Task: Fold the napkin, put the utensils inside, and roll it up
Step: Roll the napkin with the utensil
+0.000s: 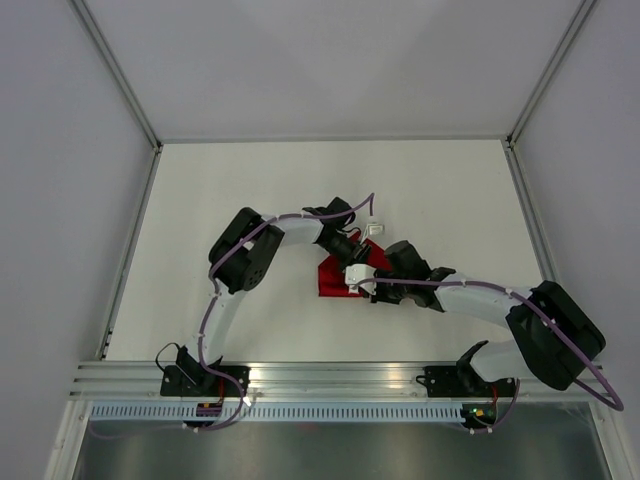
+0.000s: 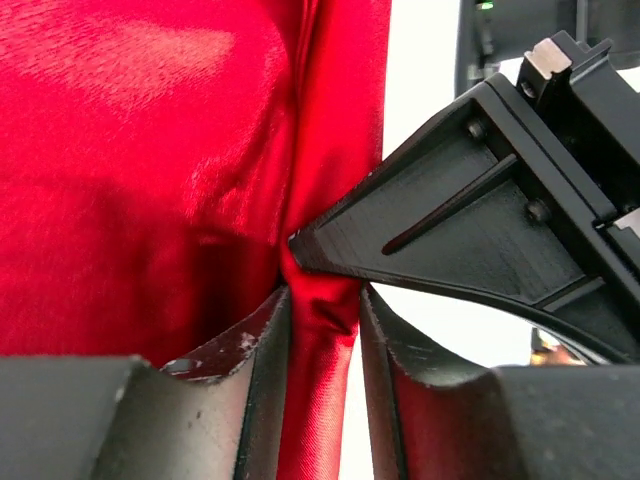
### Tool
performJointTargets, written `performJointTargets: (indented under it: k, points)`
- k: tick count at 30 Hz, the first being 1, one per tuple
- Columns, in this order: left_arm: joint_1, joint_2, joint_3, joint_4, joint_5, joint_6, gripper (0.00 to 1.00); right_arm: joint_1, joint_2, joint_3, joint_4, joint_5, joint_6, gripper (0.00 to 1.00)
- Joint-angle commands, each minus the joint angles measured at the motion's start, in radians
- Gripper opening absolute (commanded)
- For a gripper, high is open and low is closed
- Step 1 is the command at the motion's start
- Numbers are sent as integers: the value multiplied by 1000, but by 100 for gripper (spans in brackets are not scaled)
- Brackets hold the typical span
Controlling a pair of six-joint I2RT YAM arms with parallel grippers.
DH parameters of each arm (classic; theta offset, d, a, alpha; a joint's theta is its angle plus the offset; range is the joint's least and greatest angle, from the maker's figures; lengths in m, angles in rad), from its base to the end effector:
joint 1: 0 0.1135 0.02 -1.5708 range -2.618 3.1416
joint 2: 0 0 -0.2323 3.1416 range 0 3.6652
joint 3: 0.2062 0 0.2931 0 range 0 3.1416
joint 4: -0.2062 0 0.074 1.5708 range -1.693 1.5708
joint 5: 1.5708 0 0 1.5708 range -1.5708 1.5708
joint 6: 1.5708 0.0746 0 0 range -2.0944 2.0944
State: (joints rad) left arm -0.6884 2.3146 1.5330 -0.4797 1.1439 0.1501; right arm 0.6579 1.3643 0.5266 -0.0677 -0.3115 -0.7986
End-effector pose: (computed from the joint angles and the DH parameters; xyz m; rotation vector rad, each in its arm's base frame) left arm 0.3083 -0.3416 0.0250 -1.2878 -2.2526 1.7092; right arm 0.2222 0.2006 0.0538 -1.7225 1.7327 0.3229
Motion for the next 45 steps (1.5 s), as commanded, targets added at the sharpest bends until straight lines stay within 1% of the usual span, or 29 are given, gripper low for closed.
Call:
performJointTargets:
  k: [1,4,5,8,10,12,13,14,15,16,18,19,20,21,22,23,24,25,26,28,30,31,33,34,35,36,38,41,45]
  points:
    - [9,-84,-33,-5,-197,6,40,0,38,32,-81,-1,2,17]
    - [18,-153,-37,38,-258,-26,40,-9,65,64,-118,-32,-1,16]
    - [21,-170,-45,53,-307,-30,41,-18,81,73,-127,-40,-1,16]
    - [36,-244,-65,102,-389,-49,42,-53,126,130,-197,-98,-7,15]
    - [50,-288,-102,162,-441,-63,42,-76,154,180,-262,-150,-19,14]
    - [61,-368,-163,220,-498,-83,44,-110,203,216,-303,-182,-39,14]
    - [64,-392,-186,278,-544,-96,44,-122,220,251,-349,-210,-48,14]
    - [66,-450,-241,318,-584,-109,45,-144,257,271,-372,-222,-56,14]
    - [70,-477,-269,351,-604,-116,45,-155,278,291,-395,-234,-76,14]
    - [72,-507,-296,418,-649,-127,45,-162,298,335,-450,-257,-86,14]
    - [72,-589,-379,473,-728,-139,46,-190,369,412,-509,-276,-108,14]
    - [72,-612,-405,543,-771,-139,46,-196,418,438,-568,-300,-128,14]
    - [70,-636,-468,578,-806,-168,47,-214,442,466,-595,-314,-140,14]
    - [70,-693,-502,619,-835,-185,47,-225,467,514,-650,-328,-149,14]
    - [69,-719,-537,691,-875,-187,48,-242,516,541,-676,-340,-169,14]
    - [67,-750,-612,737,-898,-190,49,-248,538,565,-701,-348,-180,13]
    - [66,-800,-651,775,-915,-201,49,-254,559,607,-722,-351,-185,13]
    - [63,-828,-687,812,-949,-204,50,-268,599,628,-756,-354,-189,13]
    - [59,-848,-755,884,-958,-202,51,-274,622,650,-774,-360,-203,13]
    - [40,-894,-830,927,-1012,-184,52,-290,685,717,-839,-370,-217,13]
    - [-8,-922,-878,1001,-1074,-152,54,-300,728,788,-904,-388,-241,13]
    - [-26,-934,-910,1018,-1084,-111,56,-310,766,809,-923,-393,-249,13]
    - [-94,-929,-919,1023,-1133,-45,57,-317,811,858,-961,-399,-261,14]
    - [-118,-908,-915,1017,-1139,-18,56,-323,825,872,-972,-400,-260,14]
    - [-175,-893,-909,1014,-1179,35,57,-325,837,894,-978,-400,-260,14]
    - [-200,-876,-898,991,-1211,60,57,-325,848,904,-992,-399,-260,14]
    - [-270,-809,-861,977,-1239,123,57,-330,880,935,-1006,-402,-260,14]
    - [-335,-714,-808,952,-1285,190,58,-334,918,969,-1026,-399,-251,14]
    - [-362,-630,-758,952,-1290,236,59,-340,941,987,-1041,-400,-248,14]
